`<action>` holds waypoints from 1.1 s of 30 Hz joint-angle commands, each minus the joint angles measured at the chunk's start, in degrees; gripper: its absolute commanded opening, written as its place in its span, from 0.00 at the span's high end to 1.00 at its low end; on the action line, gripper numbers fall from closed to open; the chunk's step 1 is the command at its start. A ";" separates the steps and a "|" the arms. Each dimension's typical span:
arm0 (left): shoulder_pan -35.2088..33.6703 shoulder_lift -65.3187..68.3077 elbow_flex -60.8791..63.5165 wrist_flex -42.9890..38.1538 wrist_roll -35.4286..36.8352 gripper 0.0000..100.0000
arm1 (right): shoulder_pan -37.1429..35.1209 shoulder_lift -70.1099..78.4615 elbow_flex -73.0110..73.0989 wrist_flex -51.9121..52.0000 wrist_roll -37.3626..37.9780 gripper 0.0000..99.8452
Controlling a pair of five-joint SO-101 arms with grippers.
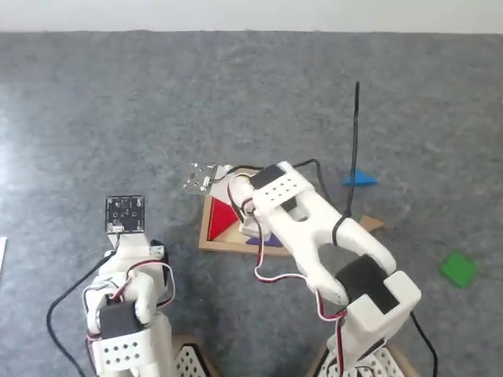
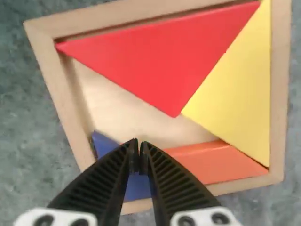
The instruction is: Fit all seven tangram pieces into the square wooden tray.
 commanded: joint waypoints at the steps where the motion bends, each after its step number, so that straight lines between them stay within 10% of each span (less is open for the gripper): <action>1: 0.09 -1.05 -0.66 0.18 -0.09 0.92 | 1.45 -3.56 -0.44 3.56 3.16 0.98; 33: 0.09 -1.05 -0.66 0.18 -0.09 0.92 | 11.47 -3.91 3.60 -7.34 3.60 0.98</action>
